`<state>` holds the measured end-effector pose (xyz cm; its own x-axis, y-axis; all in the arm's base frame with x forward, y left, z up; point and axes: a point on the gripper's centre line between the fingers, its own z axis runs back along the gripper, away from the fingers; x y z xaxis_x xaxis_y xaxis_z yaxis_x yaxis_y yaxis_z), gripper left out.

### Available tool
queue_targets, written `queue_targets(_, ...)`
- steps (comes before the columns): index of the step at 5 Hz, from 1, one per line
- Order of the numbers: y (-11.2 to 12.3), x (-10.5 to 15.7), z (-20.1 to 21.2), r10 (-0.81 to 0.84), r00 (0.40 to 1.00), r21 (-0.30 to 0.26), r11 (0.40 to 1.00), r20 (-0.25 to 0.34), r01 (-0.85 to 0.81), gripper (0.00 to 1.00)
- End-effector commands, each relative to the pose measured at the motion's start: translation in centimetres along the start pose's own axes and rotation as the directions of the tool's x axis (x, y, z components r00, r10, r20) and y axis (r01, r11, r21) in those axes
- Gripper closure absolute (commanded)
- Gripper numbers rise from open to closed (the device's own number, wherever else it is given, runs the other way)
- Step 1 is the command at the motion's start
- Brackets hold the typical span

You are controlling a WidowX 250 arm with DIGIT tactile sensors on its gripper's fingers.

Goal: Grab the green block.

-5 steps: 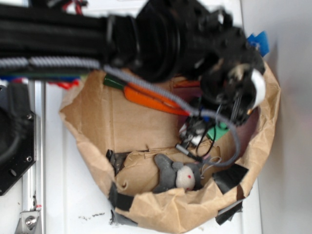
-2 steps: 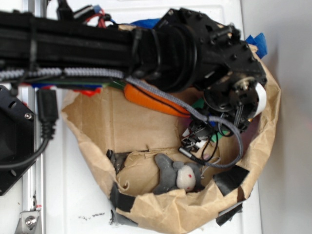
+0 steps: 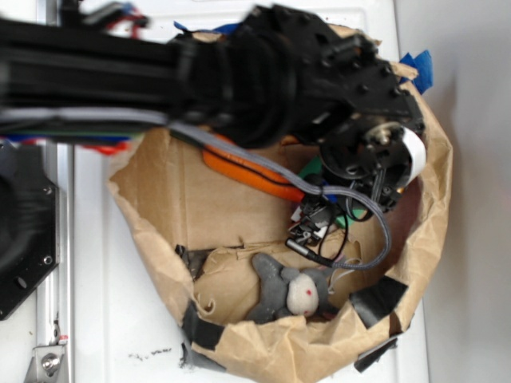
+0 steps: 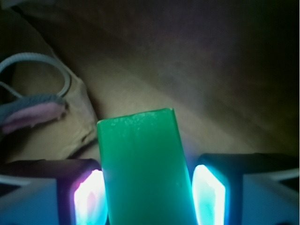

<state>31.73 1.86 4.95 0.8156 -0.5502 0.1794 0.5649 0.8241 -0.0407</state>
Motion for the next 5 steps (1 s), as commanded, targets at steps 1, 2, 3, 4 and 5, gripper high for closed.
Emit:
queue_targets(1,-3.6,-1.5,11.7,0.382,0.92,0.034,0.922,0.086,-0.385,1.0)
queue_targets(2,-4.3,-2.0,14.3,0.538,0.838,0.07,0.836,0.085,-0.544,1.0)
queue_targets(3,-4.6,-1.8,14.5,0.557,0.824,0.104,0.817,0.107,-0.567,1.0)
queue_targets(4,-4.1,-1.7,14.3,0.576,0.808,0.12,0.8,0.125,-0.589,1.0)
queue_targets(5,-4.1,-1.6,14.0,0.582,0.805,0.117,0.797,0.114,-0.593,1.0)
